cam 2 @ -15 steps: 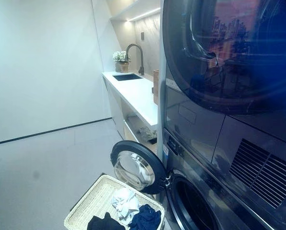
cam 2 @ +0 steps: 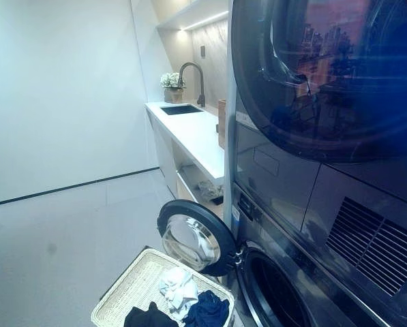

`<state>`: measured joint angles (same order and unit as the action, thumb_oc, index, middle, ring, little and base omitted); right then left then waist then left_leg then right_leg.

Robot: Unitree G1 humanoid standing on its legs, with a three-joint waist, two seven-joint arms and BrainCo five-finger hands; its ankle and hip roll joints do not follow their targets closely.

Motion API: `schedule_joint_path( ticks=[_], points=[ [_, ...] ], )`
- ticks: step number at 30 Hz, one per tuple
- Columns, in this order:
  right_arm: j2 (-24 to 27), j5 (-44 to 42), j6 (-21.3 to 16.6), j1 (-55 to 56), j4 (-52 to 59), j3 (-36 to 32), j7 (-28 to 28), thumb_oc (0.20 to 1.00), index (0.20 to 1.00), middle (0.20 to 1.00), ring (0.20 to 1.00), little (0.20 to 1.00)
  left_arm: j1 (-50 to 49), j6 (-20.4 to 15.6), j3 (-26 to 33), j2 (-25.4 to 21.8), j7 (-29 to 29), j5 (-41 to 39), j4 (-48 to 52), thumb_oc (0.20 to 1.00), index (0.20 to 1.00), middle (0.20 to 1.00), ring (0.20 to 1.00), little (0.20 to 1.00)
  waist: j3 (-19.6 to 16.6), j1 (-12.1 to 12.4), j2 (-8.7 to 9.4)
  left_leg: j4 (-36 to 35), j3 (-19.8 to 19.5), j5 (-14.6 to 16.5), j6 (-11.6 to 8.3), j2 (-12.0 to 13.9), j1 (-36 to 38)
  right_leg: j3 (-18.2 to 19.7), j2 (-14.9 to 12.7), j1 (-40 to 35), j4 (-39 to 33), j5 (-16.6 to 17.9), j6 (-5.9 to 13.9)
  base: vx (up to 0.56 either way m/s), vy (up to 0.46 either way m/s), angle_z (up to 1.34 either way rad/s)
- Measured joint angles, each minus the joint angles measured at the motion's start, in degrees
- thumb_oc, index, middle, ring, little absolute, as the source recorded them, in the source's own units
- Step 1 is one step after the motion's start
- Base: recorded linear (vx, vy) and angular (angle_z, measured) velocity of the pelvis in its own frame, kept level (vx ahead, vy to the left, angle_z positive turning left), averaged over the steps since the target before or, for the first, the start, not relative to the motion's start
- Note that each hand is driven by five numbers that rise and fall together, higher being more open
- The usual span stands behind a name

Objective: Put the clothes into the washing machine.

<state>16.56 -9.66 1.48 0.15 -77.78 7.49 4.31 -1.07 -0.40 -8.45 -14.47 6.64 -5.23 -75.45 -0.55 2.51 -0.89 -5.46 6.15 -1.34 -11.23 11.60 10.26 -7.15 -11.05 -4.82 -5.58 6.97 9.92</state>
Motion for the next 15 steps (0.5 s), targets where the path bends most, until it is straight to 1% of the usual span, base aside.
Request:
schedule_joint_path(
  ticks=[15],
  points=[
    [0.00, 0.00, 0.00, -0.02, 0.01, 0.00, 0.00, 1.000, 1.000, 1.000, 1.000, 1.000, 0.00, 0.02, -0.01, 0.00, 0.01, 0.00, 0.00, 1.000, 1.000, 1.000, 1.000, 1.000, -0.01, 0.00, 0.04, 0.00, 0.03, 0.00, 0.00, 0.01, 0.00, 0.02, 0.00, 0.04, 0.00, 0.00, 0.00, 0.00, 0.000, 0.00]
  ],
)
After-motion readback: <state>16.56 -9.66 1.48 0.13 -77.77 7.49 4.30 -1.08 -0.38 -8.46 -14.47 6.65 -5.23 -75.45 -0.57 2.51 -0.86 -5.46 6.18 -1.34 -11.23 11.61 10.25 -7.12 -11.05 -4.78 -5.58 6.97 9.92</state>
